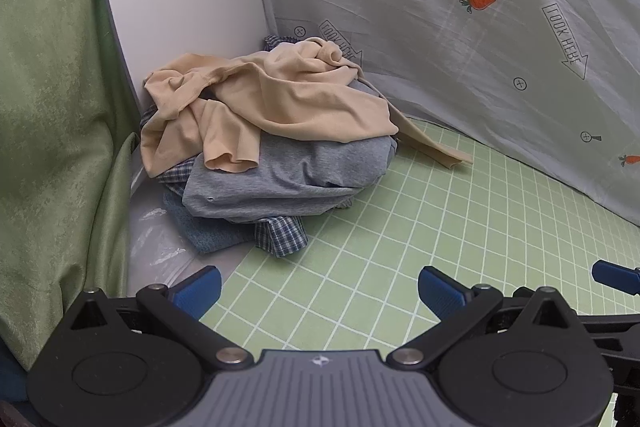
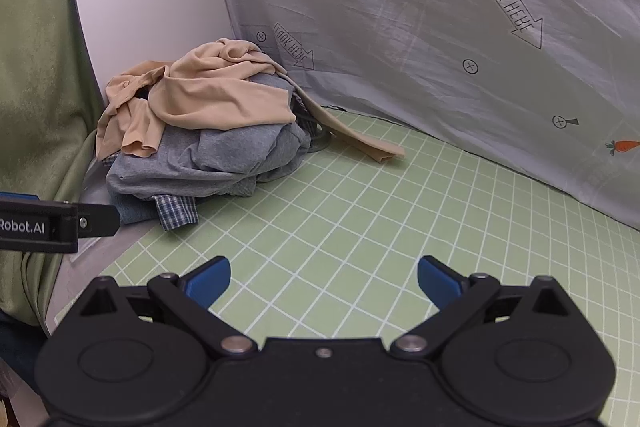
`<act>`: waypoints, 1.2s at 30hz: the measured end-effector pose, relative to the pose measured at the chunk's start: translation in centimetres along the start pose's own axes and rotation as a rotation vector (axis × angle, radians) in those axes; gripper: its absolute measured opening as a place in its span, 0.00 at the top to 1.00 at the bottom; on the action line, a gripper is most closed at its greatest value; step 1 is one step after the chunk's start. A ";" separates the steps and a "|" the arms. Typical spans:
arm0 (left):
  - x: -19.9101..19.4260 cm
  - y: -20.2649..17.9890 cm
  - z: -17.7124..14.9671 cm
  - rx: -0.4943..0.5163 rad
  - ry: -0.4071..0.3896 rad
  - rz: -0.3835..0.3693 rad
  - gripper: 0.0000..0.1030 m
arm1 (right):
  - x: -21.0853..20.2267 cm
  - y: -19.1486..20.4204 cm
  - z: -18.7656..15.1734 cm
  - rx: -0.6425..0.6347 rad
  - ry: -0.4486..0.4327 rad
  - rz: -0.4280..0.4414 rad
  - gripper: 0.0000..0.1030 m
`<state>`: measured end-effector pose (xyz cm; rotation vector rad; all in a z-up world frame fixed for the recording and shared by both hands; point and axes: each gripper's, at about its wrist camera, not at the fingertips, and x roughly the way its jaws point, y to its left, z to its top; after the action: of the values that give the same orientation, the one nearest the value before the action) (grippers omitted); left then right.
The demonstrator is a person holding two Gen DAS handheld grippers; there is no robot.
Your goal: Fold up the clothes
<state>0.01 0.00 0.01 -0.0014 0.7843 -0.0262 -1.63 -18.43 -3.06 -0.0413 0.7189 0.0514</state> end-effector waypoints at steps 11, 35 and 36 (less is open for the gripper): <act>0.4 -0.1 0.2 0.004 -0.003 0.001 0.00 | 0.4 0.0 -0.1 0.012 0.007 0.000 0.02; 0.7 0.1 0.5 -0.008 0.014 -0.007 0.00 | 0.6 0.0 -0.1 0.005 0.014 -0.019 0.02; 0.7 0.1 0.5 -0.008 0.014 -0.007 0.00 | 0.6 0.1 -0.2 0.006 0.015 -0.020 0.02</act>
<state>0.87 0.11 -0.13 -0.0113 0.7988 -0.0300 -1.31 -18.36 -3.59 -0.0433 0.7333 0.0303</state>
